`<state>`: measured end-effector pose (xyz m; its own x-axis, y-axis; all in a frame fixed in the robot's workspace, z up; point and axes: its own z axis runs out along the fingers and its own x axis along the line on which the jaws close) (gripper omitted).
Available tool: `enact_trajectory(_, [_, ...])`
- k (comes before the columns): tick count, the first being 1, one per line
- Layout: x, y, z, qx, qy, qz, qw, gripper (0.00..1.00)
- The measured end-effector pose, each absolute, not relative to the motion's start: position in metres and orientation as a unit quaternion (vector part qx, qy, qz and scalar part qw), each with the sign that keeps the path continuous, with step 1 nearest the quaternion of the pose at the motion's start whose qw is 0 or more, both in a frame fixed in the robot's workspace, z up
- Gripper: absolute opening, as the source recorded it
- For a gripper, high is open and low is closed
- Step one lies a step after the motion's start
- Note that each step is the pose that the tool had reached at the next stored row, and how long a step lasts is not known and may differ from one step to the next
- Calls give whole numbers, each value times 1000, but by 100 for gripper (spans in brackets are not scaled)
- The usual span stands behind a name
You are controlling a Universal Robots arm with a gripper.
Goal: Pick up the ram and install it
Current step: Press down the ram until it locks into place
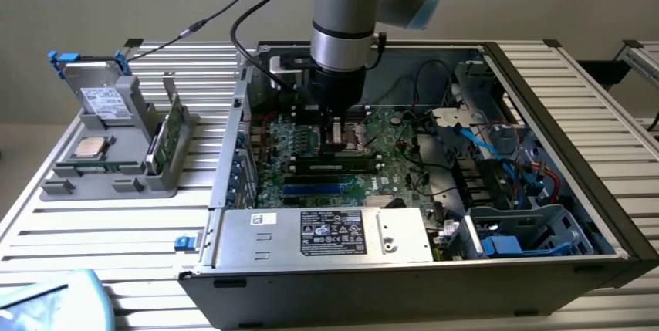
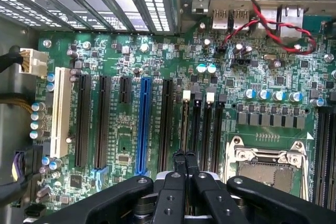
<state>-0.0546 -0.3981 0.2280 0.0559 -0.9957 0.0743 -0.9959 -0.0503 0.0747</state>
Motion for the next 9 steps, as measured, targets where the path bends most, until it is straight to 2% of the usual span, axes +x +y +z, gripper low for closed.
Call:
enact_trajectory(6, [-55, -398, 225, 724, -687, 2, 54, 10])
enact_trajectory(9, [-55, -398, 234, 724, -687, 1, 54, 10])
